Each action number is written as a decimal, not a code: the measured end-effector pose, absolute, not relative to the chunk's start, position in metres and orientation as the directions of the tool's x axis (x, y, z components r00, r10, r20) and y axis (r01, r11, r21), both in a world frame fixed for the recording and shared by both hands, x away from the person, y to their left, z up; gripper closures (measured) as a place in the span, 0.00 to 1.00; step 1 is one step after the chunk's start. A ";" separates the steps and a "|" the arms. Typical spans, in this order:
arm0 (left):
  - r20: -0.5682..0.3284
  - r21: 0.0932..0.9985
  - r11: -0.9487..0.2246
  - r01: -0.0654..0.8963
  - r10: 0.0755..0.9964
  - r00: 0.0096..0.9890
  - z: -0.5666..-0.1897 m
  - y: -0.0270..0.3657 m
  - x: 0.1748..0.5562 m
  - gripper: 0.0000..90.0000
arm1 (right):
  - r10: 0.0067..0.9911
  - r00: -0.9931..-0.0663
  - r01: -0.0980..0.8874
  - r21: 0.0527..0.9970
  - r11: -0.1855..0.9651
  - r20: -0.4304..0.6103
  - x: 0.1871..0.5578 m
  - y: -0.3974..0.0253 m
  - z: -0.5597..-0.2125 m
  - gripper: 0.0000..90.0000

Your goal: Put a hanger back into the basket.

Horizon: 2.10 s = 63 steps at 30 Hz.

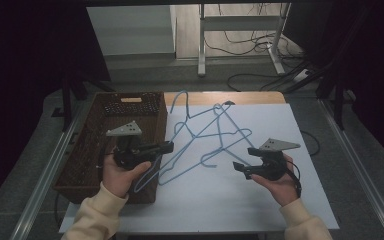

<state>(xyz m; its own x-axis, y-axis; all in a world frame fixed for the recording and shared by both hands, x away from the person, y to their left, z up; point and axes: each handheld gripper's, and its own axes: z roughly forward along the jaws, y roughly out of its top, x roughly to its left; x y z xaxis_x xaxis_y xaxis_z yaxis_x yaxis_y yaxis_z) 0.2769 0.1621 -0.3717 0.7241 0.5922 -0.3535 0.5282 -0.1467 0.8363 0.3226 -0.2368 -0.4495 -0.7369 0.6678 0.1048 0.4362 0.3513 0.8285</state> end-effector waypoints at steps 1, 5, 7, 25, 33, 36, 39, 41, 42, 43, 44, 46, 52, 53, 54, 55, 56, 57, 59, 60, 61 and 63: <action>-0.351 0.836 -0.146 0.528 0.597 0.721 -0.371 0.164 0.277 0.95 | 0.669 -0.735 0.439 0.826 0.353 0.105 0.323 -0.238 -0.451 0.22; -0.351 0.837 -0.134 0.530 0.612 0.709 -0.370 0.173 0.279 0.95 | 0.678 -0.727 0.457 0.814 0.358 0.110 0.324 -0.240 -0.455 0.23; -0.351 0.839 -0.126 0.529 0.618 0.704 -0.369 0.178 0.281 0.95 | 0.680 -0.726 0.456 0.812 0.364 0.103 0.324 -0.241 -0.456 0.23; -0.337 0.880 -0.035 0.474 0.657 0.675 -0.357 0.232 0.284 0.95 | 0.689 -0.722 0.461 0.787 0.411 0.063 0.327 -0.237 -0.463 0.23; -0.352 0.877 0.000 0.480 0.679 0.644 -0.361 0.254 0.291 0.95 | 0.690 -0.723 0.462 0.775 0.432 0.046 0.328 -0.235 -0.466 0.23; -0.354 0.876 0.008 0.481 0.688 0.634 -0.364 0.263 0.294 0.95 | 0.690 -0.723 0.463 0.771 0.437 0.043 0.328 -0.234 -0.466 0.23; -0.367 0.873 0.026 0.487 0.693 0.620 -0.367 0.270 0.297 0.95 | 0.691 -0.722 0.463 0.770 0.439 0.040 0.328 -0.234 -0.467 0.23; -0.372 0.872 0.036 0.489 0.698 0.612 -0.368 0.275 0.298 0.95 | 0.692 -0.721 0.465 0.767 0.442 0.038 0.328 -0.234 -0.468 0.23; -0.373 0.872 0.040 0.488 0.699 0.610 -0.369 0.277 0.298 0.95 | 0.691 -0.721 0.466 0.766 0.444 0.038 0.328 -0.233 -0.468 0.23; -0.373 0.873 0.042 0.487 0.701 0.608 -0.369 0.280 0.299 0.95 | 0.691 -0.722 0.465 0.765 0.446 0.036 0.328 -0.233 -0.468 0.23; -0.373 0.872 0.043 0.488 0.704 0.604 -0.370 0.282 0.300 0.95 | 0.690 -0.723 0.465 0.764 0.448 0.035 0.328 -0.233 -0.469 0.23; -0.376 0.871 0.048 0.489 0.707 0.599 -0.372 0.285 0.301 0.95 | 0.690 -0.723 0.465 0.763 0.450 0.034 0.328 -0.233 -0.469 0.23; -0.381 0.865 0.049 0.500 0.714 0.588 -0.377 0.296 0.305 0.95 | 0.691 -0.722 0.466 0.758 0.456 0.028 0.329 -0.232 -0.470 0.23; -0.380 0.864 0.048 0.501 0.714 0.587 -0.378 0.298 0.306 0.95 | 0.691 -0.723 0.466 0.757 0.458 0.026 0.329 -0.232 -0.470 0.23; -0.380 0.862 0.045 0.504 0.715 0.587 -0.379 0.300 0.306 0.95 | 0.690 -0.723 0.465 0.757 0.459 0.026 0.329 -0.231 -0.470 0.23; -0.378 0.862 0.039 0.506 0.715 0.588 -0.380 0.302 0.307 0.95 | 0.690 -0.723 0.466 0.756 0.460 0.025 0.329 -0.231 -0.470 0.23; -0.377 0.861 0.035 0.507 0.714 0.590 -0.381 0.303 0.307 0.95 | 0.689 -0.724 0.465 0.756 0.461 0.025 0.329 -0.231 -0.470 0.23; -0.379 0.858 0.035 0.512 0.715 0.587 -0.383 0.305 0.308 0.95 | 0.689 -0.724 0.465 0.756 0.461 0.026 0.328 -0.231 -0.470 0.23; -0.378 0.854 0.026 0.519 0.717 0.585 -0.386 0.308 0.309 0.95 | 0.689 -0.724 0.466 0.756 0.461 0.026 0.328 -0.231 -0.470 0.23; -0.379 0.851 0.023 0.524 0.718 0.584 -0.388 0.310 0.309 0.95 | 0.689 -0.724 0.465 0.756 0.461 0.025 0.328 -0.231 -0.470 0.23; -0.383 0.847 0.023 0.530 0.719 0.580 -0.389 0.311 0.309 0.95 | 0.689 -0.724 0.465 0.756 0.461 0.025 0.328 -0.231 -0.470 0.23; -0.383 0.839 0.013 0.544 0.723 0.575 -0.394 0.315 0.310 0.95 | 0.689 -0.724 0.465 0.754 0.463 0.023 0.328 -0.231 -0.470 0.23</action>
